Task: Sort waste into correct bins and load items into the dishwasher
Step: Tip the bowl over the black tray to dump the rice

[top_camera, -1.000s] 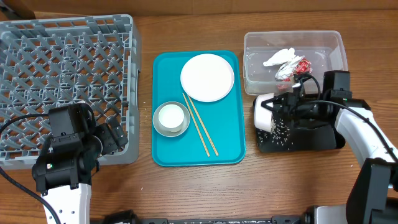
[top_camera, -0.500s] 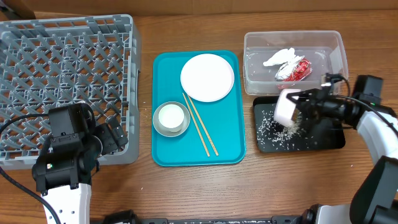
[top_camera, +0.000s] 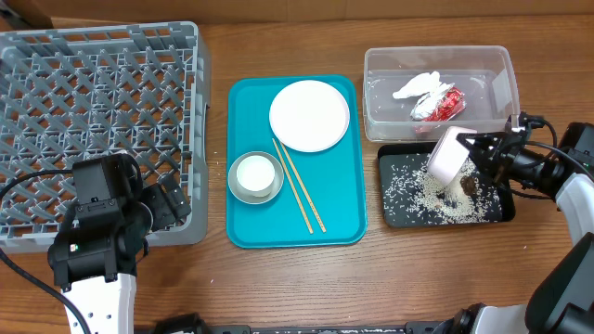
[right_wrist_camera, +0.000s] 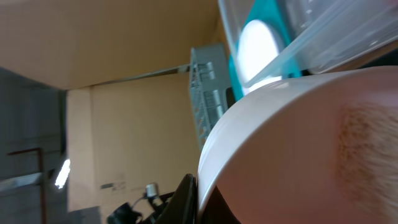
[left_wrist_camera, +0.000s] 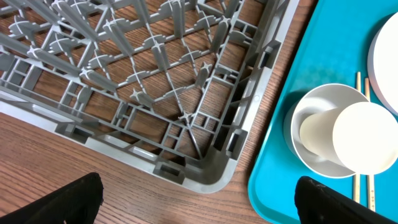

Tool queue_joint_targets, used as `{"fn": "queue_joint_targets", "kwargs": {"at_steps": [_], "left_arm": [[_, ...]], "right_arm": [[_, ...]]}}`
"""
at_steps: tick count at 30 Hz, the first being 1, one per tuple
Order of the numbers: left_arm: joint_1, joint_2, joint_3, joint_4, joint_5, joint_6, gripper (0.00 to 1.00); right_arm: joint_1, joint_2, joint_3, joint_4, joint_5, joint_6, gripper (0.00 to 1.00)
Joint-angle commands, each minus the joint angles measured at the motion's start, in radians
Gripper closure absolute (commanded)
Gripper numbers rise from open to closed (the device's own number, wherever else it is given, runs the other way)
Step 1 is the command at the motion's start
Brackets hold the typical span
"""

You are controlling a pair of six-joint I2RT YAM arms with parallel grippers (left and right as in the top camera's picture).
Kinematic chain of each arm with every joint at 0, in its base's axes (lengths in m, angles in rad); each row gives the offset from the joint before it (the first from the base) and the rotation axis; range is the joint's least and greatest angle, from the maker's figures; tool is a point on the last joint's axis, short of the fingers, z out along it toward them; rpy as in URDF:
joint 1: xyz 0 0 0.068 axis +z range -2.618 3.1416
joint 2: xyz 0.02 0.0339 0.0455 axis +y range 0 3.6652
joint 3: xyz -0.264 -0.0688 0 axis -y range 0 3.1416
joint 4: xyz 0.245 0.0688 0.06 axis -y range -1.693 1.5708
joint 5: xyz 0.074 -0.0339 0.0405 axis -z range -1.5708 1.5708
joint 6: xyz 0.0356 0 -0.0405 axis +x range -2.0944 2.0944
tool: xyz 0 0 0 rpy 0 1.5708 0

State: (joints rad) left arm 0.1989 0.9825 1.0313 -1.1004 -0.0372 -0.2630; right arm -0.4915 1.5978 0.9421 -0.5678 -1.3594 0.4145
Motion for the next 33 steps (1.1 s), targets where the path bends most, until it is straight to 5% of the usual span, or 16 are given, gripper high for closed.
{"fn": "queue_joint_targets", "kwargs": {"at_steps": [1, 10, 27, 33], "left_arm": [[0.004, -0.001, 0.021, 0.0, 0.012, -0.014, 0.0], [0.004, -0.001, 0.021, -0.003, 0.012, -0.014, 0.0], [0.004, -0.001, 0.021, -0.006, 0.012, -0.014, 0.0], [0.004, -0.001, 0.021, -0.006, 0.012, -0.014, 0.0]], "right_arm": [[-0.01, 0.003, 0.0, 0.006, -0.137, 0.037, 0.96], [-0.011, 0.003, 0.0, 0.007, -0.21, 0.159, 0.96], [-0.009, 0.003, 0.0, 0.041, -0.207, 0.093, 0.96], [0.044, 0.003, 0.0, -0.047, 0.086, -0.037, 0.96]]}}
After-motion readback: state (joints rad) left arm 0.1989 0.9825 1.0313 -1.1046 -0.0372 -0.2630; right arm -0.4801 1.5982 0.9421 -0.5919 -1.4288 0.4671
